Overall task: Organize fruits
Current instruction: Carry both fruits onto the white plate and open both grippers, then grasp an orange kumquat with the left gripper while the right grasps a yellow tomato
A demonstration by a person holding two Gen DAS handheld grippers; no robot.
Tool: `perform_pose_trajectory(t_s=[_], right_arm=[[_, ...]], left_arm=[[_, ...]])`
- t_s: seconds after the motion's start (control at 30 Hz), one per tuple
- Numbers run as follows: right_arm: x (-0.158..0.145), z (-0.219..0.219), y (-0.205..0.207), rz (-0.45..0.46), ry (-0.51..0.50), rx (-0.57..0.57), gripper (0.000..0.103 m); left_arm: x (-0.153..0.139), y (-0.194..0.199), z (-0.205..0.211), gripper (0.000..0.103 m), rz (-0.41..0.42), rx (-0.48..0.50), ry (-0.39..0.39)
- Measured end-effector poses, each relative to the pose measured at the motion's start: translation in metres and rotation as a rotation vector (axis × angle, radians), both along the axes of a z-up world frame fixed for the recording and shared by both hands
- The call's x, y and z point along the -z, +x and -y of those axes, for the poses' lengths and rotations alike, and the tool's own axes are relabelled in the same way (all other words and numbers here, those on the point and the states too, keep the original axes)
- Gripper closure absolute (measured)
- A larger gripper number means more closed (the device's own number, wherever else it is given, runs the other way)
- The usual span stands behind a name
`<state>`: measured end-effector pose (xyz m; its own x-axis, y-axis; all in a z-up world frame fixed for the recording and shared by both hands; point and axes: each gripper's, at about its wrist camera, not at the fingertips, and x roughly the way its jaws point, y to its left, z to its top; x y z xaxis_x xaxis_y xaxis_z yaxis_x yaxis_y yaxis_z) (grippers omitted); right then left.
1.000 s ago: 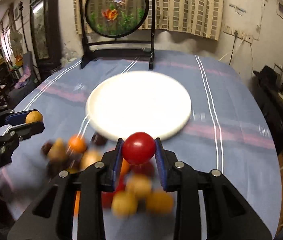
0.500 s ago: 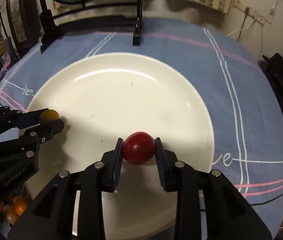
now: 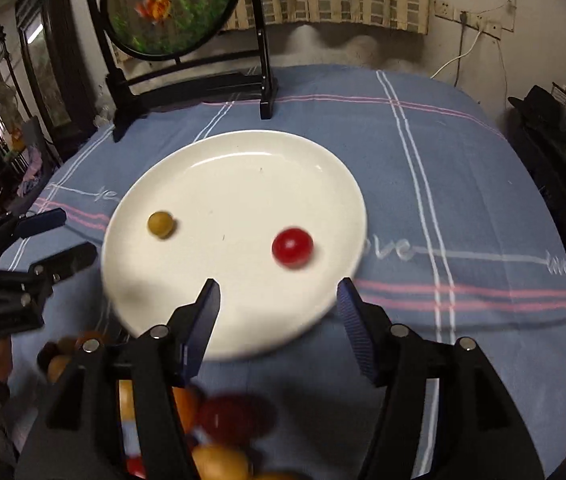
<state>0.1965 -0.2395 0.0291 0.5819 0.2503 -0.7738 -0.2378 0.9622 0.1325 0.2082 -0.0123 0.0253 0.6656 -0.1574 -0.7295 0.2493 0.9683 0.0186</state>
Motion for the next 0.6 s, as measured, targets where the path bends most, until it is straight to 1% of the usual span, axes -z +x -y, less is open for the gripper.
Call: perform_pose_trajectory(t_s=[0.03, 0.13, 0.27, 0.4, 0.5, 0.6], right_arm=[[-0.001, 0.004, -0.012, 0.000, 0.014, 0.000, 0.041], [0.003, 0.017, -0.050, -0.010, 0.042, 0.019, 0.041], [0.014, 0.029, -0.093, -0.025, 0.085, 0.059, 0.041], [0.022, 0.039, -0.119, -0.031, 0.121, 0.095, 0.041], [0.027, 0.043, -0.134, -0.036, 0.157, 0.107, 0.041], [0.031, 0.039, -0.149, -0.031, 0.130, 0.100, 0.041]], left_arm=[[0.000, -0.012, -0.007, 0.017, 0.005, -0.010, 0.007], [0.002, -0.043, -0.023, 0.017, 0.000, -0.022, -0.016], [0.011, -0.082, -0.036, 0.016, 0.001, -0.042, -0.021], [0.021, -0.116, -0.045, 0.015, -0.002, -0.048, -0.007], [0.028, -0.131, -0.049, 0.015, -0.011, -0.055, 0.013], [0.038, -0.140, -0.054, 0.015, -0.038, -0.057, 0.016]])
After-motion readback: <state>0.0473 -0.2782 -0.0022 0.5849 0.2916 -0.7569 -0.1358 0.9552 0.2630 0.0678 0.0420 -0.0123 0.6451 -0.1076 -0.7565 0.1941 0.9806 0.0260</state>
